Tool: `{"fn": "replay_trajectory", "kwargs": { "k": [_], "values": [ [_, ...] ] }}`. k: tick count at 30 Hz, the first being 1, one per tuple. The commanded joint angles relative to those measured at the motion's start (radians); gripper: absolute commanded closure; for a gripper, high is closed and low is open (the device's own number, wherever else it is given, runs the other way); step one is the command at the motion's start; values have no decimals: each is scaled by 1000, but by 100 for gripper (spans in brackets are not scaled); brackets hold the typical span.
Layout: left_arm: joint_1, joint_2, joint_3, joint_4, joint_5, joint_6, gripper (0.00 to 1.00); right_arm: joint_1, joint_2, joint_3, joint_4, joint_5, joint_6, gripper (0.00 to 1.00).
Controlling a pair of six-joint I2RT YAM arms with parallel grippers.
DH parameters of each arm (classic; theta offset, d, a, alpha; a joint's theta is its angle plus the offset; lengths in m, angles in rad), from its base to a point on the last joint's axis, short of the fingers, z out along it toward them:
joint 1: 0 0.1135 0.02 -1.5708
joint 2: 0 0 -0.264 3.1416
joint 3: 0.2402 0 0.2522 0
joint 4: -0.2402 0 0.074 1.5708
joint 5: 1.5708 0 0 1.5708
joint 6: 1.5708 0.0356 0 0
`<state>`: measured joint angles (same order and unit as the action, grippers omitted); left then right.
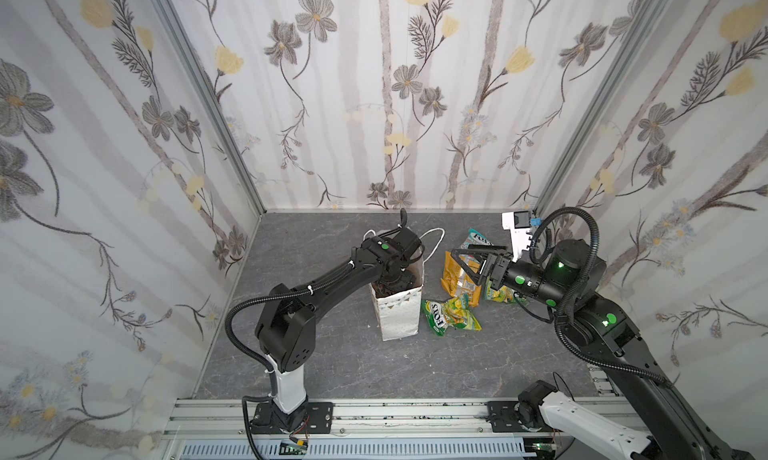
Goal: Take the snacks out of the paper bag
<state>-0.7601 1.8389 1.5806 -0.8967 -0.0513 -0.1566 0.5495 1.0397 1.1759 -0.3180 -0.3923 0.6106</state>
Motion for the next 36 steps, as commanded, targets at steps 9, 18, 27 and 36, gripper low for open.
{"fn": "replay_trajectory", "kwargs": {
  "k": [9, 18, 27, 36],
  "values": [
    [2, 45, -105, 145, 12, -52, 21, 2, 12, 1, -50, 75, -42, 1],
    [2, 69, -120, 166, 28, -64, 36, 4, 14, 0, -60, 83, -52, 1],
    [4, 69, -120, 150, 25, -54, 71, 3, 10, 1, -64, 89, -51, 1],
    [3, 31, -120, 134, 4, -38, 100, 10, 25, -1, -60, 93, -48, 1]
  ]
}}
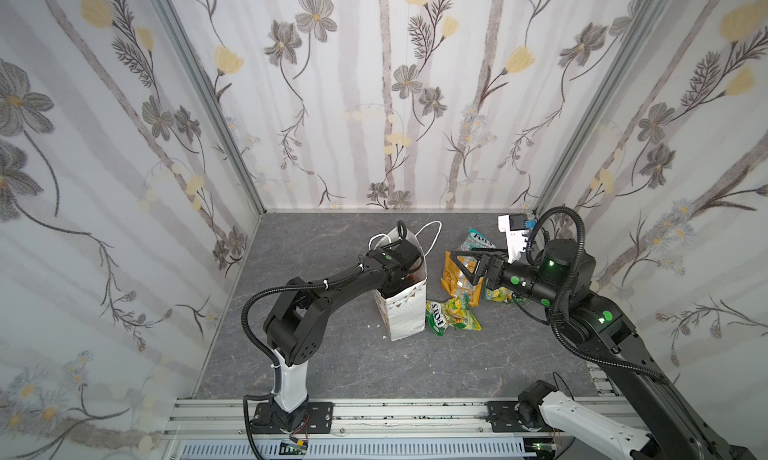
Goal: Take the snacks out of the paper bag
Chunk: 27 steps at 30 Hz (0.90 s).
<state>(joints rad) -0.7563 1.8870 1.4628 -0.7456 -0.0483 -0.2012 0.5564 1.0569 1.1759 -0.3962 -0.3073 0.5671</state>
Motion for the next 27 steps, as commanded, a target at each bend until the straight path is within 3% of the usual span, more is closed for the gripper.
{"fn": "replay_trajectory", "kwargs": {
  "k": [1, 27],
  "values": [
    [0, -26, -2, -17, -1, 6, 100, 5, 10, -2, 19, 11, -3, 1],
    [1, -193, 67, -108, -41, 34, 100, 107, 109, -105, 138, 103, 57, 1]
  ]
}}
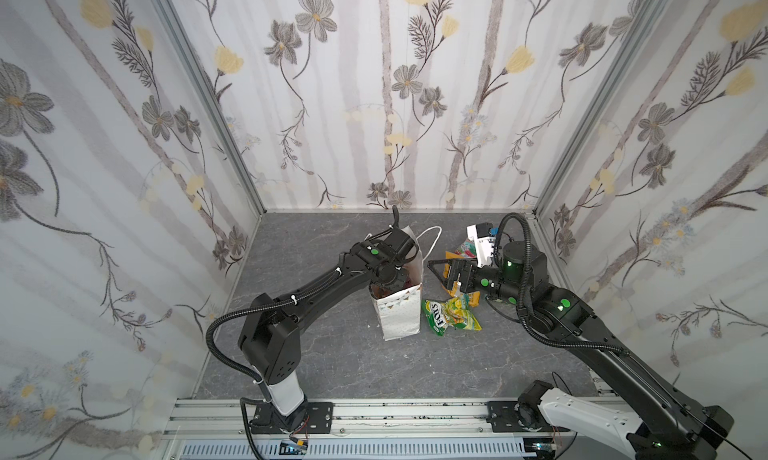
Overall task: Take the snacks out of the paper bag
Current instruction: 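Push the left gripper down and grasp the orange Lemon & Blackcurrant pack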
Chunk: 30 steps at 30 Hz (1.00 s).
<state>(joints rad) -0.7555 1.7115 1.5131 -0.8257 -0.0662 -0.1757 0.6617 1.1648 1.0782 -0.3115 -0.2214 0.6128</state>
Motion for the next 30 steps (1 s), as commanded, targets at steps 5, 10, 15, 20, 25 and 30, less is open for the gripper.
{"fn": "replay_trajectory", "kwargs": {
  "k": [5, 10, 15, 20, 25, 30],
  "values": [
    [-1, -38, 43, -41, -33, 14, 100, 1, -1, -15, 60, 23, 11, 1],
    [0, -54, 75, -58, -52, 22, 100, 2, -1, -15, 60, 23, 11, 1],
    [-1, -65, 122, -81, -65, 31, 100, 4, -3, -15, 62, 23, 11, 1],
    [-1, -75, 155, -92, -67, 36, 100, 3, -7, -15, 63, 26, 11, 1],
    [-1, -87, 174, -94, -49, 36, 100, 3, -5, -17, 64, 25, 11, 1],
    [-2, -50, 165, -94, 22, 35, 69, 3, -5, -17, 71, 22, 13, 1]
  ]
}}
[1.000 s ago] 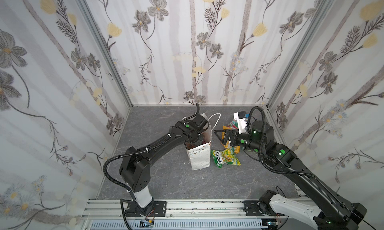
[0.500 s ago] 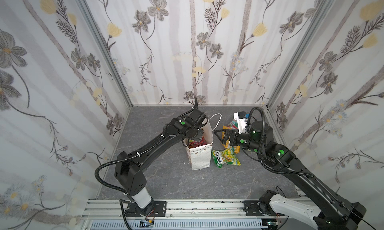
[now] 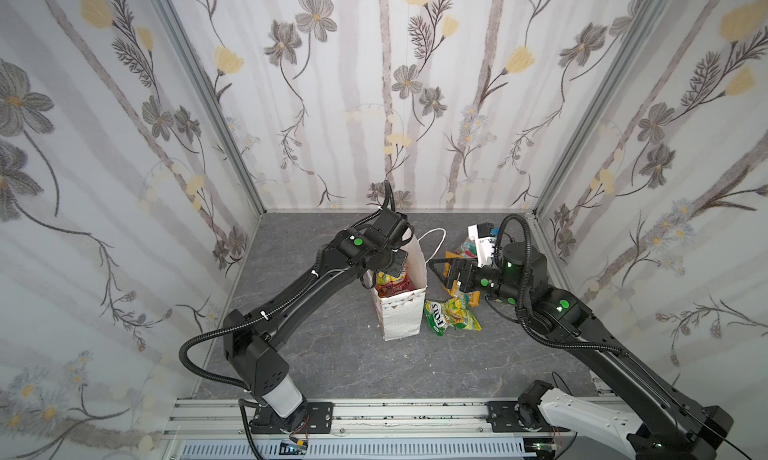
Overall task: Take the snacks out of the paper bag
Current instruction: 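Push the left gripper down and grasp the orange Lemon & Blackcurrant pack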
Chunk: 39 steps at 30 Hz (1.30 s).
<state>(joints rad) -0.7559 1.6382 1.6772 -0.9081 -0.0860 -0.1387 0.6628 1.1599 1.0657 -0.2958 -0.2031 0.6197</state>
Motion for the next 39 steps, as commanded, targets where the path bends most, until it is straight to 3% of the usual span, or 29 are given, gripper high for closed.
{"fn": "replay_trajectory", "kwargs": {
  "k": [1, 3, 6, 14, 29, 34, 36, 39],
  "values": [
    [-2, 36, 1, -15, 40, -1, 60, 1, 2, -4, 55, 3, 5, 1],
    [-2, 58, -6, -10, 39, 4, 46, 3, 0, -4, 54, 1, 7, 1],
    [-2, 96, -15, 2, 49, 8, 38, 2, -3, -4, 47, 3, 5, 1],
    [0, 184, -81, 81, 47, 14, 28, 2, -17, -6, 38, 13, 3, 1],
    [-3, 277, -280, 215, 66, -38, 19, 2, -14, -1, 40, 10, 1, 1],
    [-2, 298, -316, 241, 74, -51, 26, 2, -12, -2, 38, 13, 1, 1],
    [-3, 299, -321, 242, 78, -53, 35, 2, -10, -1, 38, 12, 1, 1],
    [-2, 289, -318, 239, 75, -52, 59, 2, -6, -1, 39, 13, 0, 1]
  ]
}}
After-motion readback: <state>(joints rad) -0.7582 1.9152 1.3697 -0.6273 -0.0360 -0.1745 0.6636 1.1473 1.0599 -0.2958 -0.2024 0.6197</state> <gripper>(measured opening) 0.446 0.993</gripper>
